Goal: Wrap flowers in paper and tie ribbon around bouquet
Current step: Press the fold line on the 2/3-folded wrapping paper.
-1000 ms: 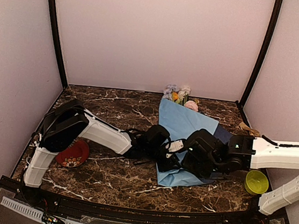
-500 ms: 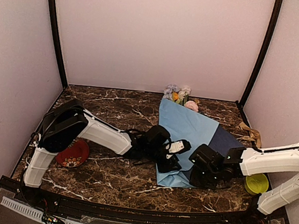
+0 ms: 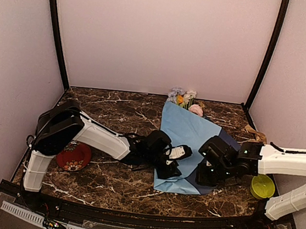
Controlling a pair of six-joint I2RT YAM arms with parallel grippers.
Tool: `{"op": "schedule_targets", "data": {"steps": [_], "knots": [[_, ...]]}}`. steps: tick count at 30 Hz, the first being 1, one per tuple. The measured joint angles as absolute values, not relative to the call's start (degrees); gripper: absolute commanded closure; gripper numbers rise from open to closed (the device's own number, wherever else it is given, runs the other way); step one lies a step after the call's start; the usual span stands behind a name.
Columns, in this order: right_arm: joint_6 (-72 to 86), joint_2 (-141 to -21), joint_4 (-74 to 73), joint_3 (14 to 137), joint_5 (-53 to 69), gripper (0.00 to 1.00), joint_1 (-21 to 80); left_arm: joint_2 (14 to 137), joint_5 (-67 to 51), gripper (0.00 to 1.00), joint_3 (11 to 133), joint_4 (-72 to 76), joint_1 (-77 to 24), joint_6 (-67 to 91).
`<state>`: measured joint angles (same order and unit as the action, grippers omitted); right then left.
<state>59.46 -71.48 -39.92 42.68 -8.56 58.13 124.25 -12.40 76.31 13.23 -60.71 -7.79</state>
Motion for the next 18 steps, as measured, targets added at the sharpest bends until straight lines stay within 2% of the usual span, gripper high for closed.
{"op": "schedule_targets", "data": {"steps": [8, 11, 15, 18], "knots": [[52.2, -75.0, -21.5, 43.5, 1.5, 0.98, 58.9, 123.8, -10.5, 0.53, 75.2, 14.6, -60.9, -6.5], [52.6, -77.9, -17.6, 42.1, 0.6, 1.0, 58.7, 123.4, -10.5, 0.53, 74.1, 15.2, -60.9, -5.9], [54.6, -77.8, -14.8, 39.3, -0.5, 1.0, 58.5, 122.7, -10.6, 0.53, 73.0, 15.6, -60.9, -5.5], [56.4, -77.7, -19.3, 35.5, -0.3, 1.0, 58.8, 122.6, -10.9, 0.53, 72.8, 15.8, -60.9, -4.9]]}}
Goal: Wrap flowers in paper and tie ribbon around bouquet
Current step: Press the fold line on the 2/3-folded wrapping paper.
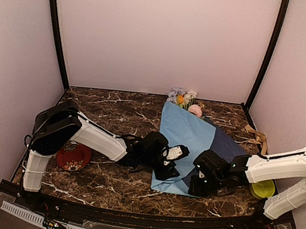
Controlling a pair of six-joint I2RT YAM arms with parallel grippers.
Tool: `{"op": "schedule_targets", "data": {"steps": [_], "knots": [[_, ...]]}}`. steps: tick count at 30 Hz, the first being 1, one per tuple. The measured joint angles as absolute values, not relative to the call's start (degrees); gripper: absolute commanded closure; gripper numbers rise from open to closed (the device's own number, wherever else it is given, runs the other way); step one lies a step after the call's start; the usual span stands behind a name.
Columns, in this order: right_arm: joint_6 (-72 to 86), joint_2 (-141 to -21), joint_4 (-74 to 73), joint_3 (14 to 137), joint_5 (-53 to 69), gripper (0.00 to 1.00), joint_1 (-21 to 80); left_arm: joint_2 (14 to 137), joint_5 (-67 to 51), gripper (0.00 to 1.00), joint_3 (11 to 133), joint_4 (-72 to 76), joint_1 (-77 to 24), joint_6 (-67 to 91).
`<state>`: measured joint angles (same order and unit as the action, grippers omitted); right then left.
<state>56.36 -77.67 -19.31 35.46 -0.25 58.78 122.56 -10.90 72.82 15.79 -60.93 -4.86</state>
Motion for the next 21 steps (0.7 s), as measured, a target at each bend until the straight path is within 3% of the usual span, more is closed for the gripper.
{"op": "schedule_targets", "data": {"steps": [7, 10, 15, 18, 21], "knots": [[58.6, -75.3, -27.1, 33.1, -0.1, 0.99, 58.5, 122.5, -11.5, 0.53, 72.6, 16.3, -60.9, -4.2], [57.5, -74.5, -34.0, 35.1, -1.4, 0.93, 55.7, 122.5, -11.6, 0.52, 72.6, 16.3, -61.0, -4.2], [51.7, -70.2, -42.1, 41.2, -4.4, 0.62, 41.3, 122.5, -11.5, 0.52, 72.6, 16.3, -61.1, -4.3], [46.0, -69.1, -43.1, 44.4, -5.8, 0.29, 27.4, 122.5, -11.4, 0.52, 72.6, 16.2, -61.3, -4.4], [40.0, -70.3, -42.9, 46.1, -6.2, 0.16, 12.9, 122.5, -11.2, 0.52, 72.6, 16.2, -61.3, -4.6]]}}
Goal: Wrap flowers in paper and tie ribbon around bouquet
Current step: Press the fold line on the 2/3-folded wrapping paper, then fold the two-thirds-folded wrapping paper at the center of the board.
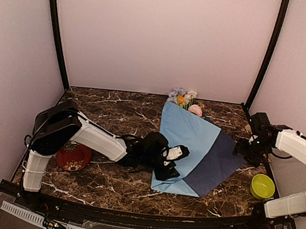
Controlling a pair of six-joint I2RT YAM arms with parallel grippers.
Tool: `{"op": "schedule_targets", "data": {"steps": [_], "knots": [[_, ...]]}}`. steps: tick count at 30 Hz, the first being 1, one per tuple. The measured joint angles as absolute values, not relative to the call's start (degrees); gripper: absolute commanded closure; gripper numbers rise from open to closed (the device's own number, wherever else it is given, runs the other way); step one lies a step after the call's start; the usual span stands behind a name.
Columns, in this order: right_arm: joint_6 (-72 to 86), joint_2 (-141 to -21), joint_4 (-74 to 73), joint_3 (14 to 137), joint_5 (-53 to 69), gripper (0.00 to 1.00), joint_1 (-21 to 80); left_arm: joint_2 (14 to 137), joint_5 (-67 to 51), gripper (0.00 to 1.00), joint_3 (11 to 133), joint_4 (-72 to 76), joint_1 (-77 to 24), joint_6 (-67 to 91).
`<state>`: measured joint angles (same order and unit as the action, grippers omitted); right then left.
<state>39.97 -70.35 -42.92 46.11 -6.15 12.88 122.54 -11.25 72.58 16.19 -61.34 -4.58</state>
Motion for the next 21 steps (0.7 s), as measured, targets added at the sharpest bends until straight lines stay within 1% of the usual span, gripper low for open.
{"op": "schedule_targets", "data": {"steps": [4, 7, 10, 13, 16, 21], "knots": [[33.6, -75.5, -40.9, 47.1, -4.7, 0.09, -1.8, 122.5, -10.9, 0.52, 72.6, 16.1, -61.5, -5.0], [29.5, -81.4, -39.2, 48.1, -2.3, 0.07, -8.1, 122.5, -10.7, 0.52, 72.6, 16.0, -61.6, -5.3], [26.1, -87.6, -37.8, 49.9, 0.3, 0.1, -10.5, 122.5, -10.5, 0.52, 72.6, 15.9, -61.6, -5.6], [23.6, -91.7, -36.6, 51.1, 2.9, 0.16, -11.4, 122.5, -10.4, 0.52, 72.7, 15.7, -61.7, -5.8], [22.0, -92.7, -34.3, 52.0, 6.7, 0.23, -11.6, 122.5, -10.4, 0.52, 73.0, 15.4, -61.7, -6.0], [21.5, -93.8, -29.3, 52.1, 15.3, 0.24, -11.8, 122.5, -10.4, 0.52, 73.2, 14.9, -61.7, -6.5]]}}
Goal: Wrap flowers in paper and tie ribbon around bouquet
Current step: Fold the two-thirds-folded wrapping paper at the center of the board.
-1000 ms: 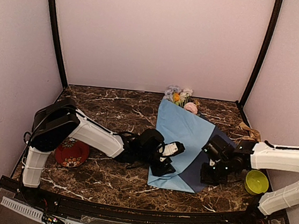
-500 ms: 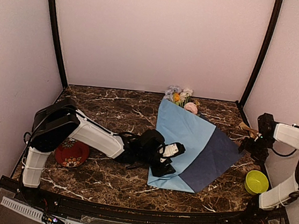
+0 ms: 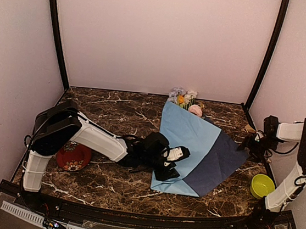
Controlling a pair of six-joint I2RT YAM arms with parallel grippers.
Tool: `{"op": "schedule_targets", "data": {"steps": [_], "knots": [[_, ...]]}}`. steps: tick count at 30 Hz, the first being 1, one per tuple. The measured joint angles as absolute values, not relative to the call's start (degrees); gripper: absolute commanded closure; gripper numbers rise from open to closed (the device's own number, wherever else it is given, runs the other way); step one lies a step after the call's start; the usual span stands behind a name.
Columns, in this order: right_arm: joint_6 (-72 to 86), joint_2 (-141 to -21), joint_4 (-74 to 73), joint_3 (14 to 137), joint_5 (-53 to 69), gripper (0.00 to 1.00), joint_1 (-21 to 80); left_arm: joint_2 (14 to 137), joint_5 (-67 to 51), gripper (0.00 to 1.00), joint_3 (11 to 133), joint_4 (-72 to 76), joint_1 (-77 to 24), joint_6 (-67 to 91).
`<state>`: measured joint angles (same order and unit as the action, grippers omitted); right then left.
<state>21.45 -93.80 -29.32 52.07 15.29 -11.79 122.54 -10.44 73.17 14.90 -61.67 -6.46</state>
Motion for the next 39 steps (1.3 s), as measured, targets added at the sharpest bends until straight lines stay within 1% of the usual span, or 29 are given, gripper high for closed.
{"op": "schedule_targets", "data": {"steps": [3, 7, 9, 12, 16, 19, 21, 26, 33, 39], "knots": [[21.6, -94.9, -26.3, 52.2, 19.6, 0.27, -11.8, 122.5, -10.4, 0.52, 73.4, 14.4, -61.7, -6.8], [22.0, -97.4, -21.8, 53.0, 25.8, 0.27, -11.7, 122.6, -10.4, 0.52, 74.0, 13.3, -61.7, -6.9], [22.2, -98.4, -19.9, 53.3, 27.7, 0.31, -10.5, 122.6, -10.4, 0.52, 74.1, 13.1, -61.7, -6.9], [23.2, -99.2, -18.5, 53.2, 30.5, 0.45, -7.6, 122.6, -10.4, 0.52, 74.1, 13.1, -61.7, -6.9], [24.8, -99.1, -18.3, 52.6, 33.4, 0.74, -4.9, 122.6, -10.4, 0.52, 74.7, 12.4, -61.8, -7.1], [25.7, -97.0, -18.4, 51.5, 34.3, 0.93, -4.6, 122.7, -10.3, 0.52, 75.2, 11.8, -61.8, -7.5], [25.6, -94.8, -19.1, 51.2, 34.4, 1.0, -4.6, 122.8, -10.1, 0.5, 75.7, 11.4, -61.9, -7.7], [25.6, -88.1, -21.6, 51.5, 33.1, 1.0, -3.3, 123.0, -8.8, 0.44, 76.1, 11.4, -62.0, -8.8], [25.6, -83.6, -26.2, 55.1, 29.8, 1.0, 3.0, 124.4, -7.9, 0.45, 78.2, 11.4, -62.0, -9.4], [27.4, -79.0, -28.3, 58.6, 28.3, 1.0, 9.5, 125.3, -9.5, 0.46, 78.4, 11.7, -60.9, -7.6]]}}
